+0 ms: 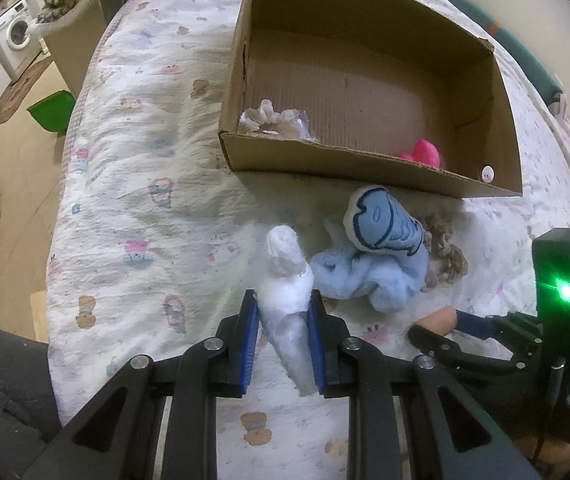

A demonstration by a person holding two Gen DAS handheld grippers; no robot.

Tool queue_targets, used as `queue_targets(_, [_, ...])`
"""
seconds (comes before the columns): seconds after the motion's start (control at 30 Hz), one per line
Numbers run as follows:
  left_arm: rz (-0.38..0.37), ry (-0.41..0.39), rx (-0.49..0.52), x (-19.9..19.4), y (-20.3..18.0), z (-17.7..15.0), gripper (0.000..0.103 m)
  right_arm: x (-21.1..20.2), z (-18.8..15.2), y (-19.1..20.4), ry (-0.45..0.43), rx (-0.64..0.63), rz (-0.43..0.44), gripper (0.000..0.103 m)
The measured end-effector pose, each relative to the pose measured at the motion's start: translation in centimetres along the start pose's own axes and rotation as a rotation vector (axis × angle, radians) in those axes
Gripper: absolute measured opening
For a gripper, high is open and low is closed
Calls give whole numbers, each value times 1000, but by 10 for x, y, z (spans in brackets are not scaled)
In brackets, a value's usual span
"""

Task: Organize soft objects
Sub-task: 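Grasp the white sock with the left gripper while the right gripper grasps the orange foam tube, then carry the sock and foam tube into the box and open both grippers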

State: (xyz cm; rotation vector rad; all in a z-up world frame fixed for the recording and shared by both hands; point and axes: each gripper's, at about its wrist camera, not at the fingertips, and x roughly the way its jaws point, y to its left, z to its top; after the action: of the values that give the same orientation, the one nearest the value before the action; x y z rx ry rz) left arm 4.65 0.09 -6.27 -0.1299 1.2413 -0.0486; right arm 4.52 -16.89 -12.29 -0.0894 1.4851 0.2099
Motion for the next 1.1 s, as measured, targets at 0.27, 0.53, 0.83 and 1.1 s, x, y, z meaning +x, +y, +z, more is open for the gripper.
queue_targets(0.27, [14, -19, 5, -4, -2, 0, 21, -14, 3, -6, -45, 30, 53, 15])
queue_targets(0.53, [28, -61, -14, -12, 3, 2, 21, -69, 9, -39, -211, 138, 184, 15])
queue_targets(0.83, [22, -203, 30, -53, -4, 16, 21, -146, 0, -76, -503, 184, 328, 15])
queue_targets(1.1, [16, -301, 103, -77, -18, 55, 21, -183, 25, -85, -638, 188, 356, 15])
